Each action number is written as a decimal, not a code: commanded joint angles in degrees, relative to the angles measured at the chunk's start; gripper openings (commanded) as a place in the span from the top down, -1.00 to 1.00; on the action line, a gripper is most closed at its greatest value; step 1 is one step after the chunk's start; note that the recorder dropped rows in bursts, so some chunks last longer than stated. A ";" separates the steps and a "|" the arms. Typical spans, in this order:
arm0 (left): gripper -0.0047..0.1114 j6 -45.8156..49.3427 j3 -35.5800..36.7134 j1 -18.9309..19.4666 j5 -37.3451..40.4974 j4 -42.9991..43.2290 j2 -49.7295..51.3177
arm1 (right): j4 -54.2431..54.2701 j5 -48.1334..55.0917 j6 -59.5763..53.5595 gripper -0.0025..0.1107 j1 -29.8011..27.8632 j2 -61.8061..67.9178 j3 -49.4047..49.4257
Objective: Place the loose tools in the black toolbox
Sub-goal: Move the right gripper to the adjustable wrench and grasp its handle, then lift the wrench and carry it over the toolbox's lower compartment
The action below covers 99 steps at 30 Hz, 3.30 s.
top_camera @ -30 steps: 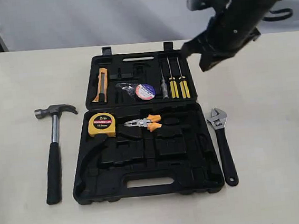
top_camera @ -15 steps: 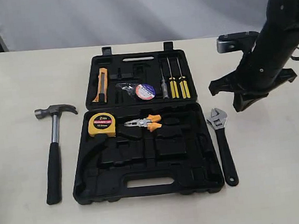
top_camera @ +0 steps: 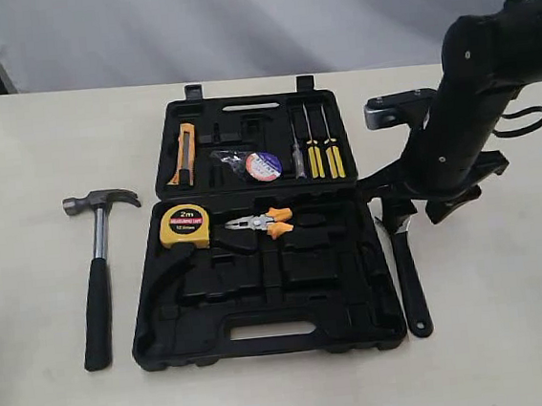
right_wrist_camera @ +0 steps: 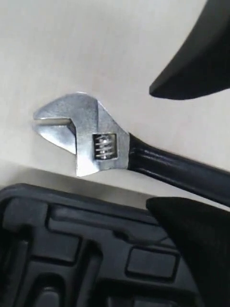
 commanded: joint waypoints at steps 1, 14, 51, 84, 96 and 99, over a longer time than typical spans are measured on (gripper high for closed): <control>0.89 -0.59 0.53 0.19 -0.97 -0.78 -0.46 | -0.51 -1.51 0.38 -0.05 0.18 2.00 0.02; 0.89 -0.59 0.53 0.19 -0.97 -0.78 -0.46 | -2.01 -4.74 1.04 0.20 -0.04 6.54 0.02; 0.89 -0.59 0.53 0.19 -0.97 -0.78 -0.46 | -11.71 -0.14 4.84 0.96 -1.26 -0.66 -0.07; 0.89 -0.59 0.53 0.19 -0.97 -0.78 -0.46 | -5.62 -8.77 13.16 0.25 -7.84 8.44 -1.57; 0.89 -0.59 0.53 0.19 -0.97 -0.78 -0.46 | -5.07 -7.71 9.53 0.86 -7.83 9.33 -1.57; 0.89 -0.59 0.53 0.19 -0.97 -0.78 -0.46 | -5.07 -7.03 9.28 0.96 -7.83 8.25 -1.57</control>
